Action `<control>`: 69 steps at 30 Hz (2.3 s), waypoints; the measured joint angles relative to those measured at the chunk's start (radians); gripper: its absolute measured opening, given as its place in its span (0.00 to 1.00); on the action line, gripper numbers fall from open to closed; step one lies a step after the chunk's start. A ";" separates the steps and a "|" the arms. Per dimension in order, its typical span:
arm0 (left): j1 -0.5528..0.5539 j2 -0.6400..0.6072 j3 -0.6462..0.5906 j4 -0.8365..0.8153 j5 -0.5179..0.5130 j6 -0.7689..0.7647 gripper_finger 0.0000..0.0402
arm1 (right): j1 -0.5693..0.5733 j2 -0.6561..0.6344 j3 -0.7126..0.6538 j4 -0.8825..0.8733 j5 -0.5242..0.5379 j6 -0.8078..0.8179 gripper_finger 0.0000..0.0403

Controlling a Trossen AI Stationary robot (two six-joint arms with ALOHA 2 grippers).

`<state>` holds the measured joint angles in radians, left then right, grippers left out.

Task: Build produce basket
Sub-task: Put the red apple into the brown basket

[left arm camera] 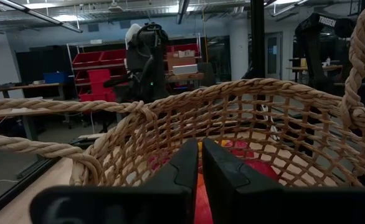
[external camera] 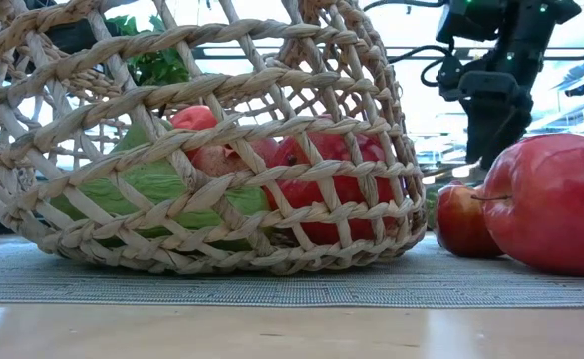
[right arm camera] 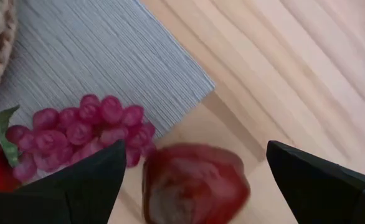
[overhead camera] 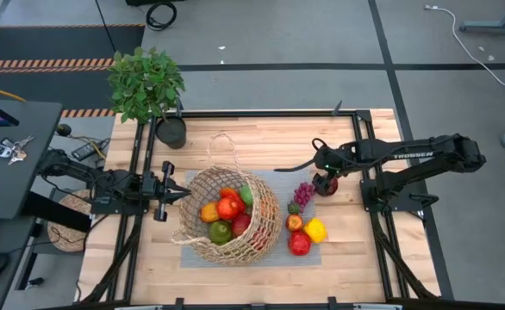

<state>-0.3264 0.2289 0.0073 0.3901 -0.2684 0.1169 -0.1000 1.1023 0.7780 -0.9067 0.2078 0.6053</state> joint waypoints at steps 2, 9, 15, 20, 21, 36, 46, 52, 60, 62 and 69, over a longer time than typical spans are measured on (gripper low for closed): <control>0.000 0.000 0.000 0.000 0.000 0.000 0.07 | -0.008 0.000 0.018 -0.037 -0.017 0.012 0.97; 0.000 0.000 0.000 0.000 0.000 0.000 0.09 | -0.009 0.000 0.024 -0.095 -0.049 0.018 0.98; 0.000 0.000 0.000 0.000 0.000 0.000 0.07 | -0.009 0.000 0.024 -0.105 -0.048 0.062 0.98; 0.000 0.000 0.000 0.000 0.000 0.000 0.08 | -0.005 0.000 0.010 -0.089 -0.048 0.084 0.98; 0.000 0.000 0.000 0.000 0.000 0.000 0.08 | -0.003 0.000 -0.003 -0.082 -0.049 0.084 0.98; 0.000 0.000 0.000 0.000 0.000 0.000 0.08 | 0.000 -0.002 -0.202 0.158 -0.127 0.074 0.98; 0.000 0.000 0.000 0.000 0.000 0.000 0.08 | 0.000 0.000 -0.205 0.174 -0.167 0.066 0.97; 0.000 0.000 0.000 0.000 0.000 0.000 0.08 | 0.000 0.000 -0.205 0.178 -0.168 0.066 0.90; 0.000 0.000 0.000 0.000 0.000 0.000 0.08 | 0.000 0.001 -0.186 0.193 -0.176 0.040 0.88; 0.000 0.000 0.000 0.000 0.000 0.000 0.08 | 0.000 0.001 -0.159 0.197 -0.176 0.027 0.88; 0.000 0.000 0.000 0.000 0.000 0.000 0.08 | 0.001 0.001 -0.009 0.244 -0.176 -0.075 0.88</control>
<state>-0.3265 0.2287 0.0071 0.3903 -0.2687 0.1169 -0.0994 1.1034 0.7694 -0.6630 0.0322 0.5302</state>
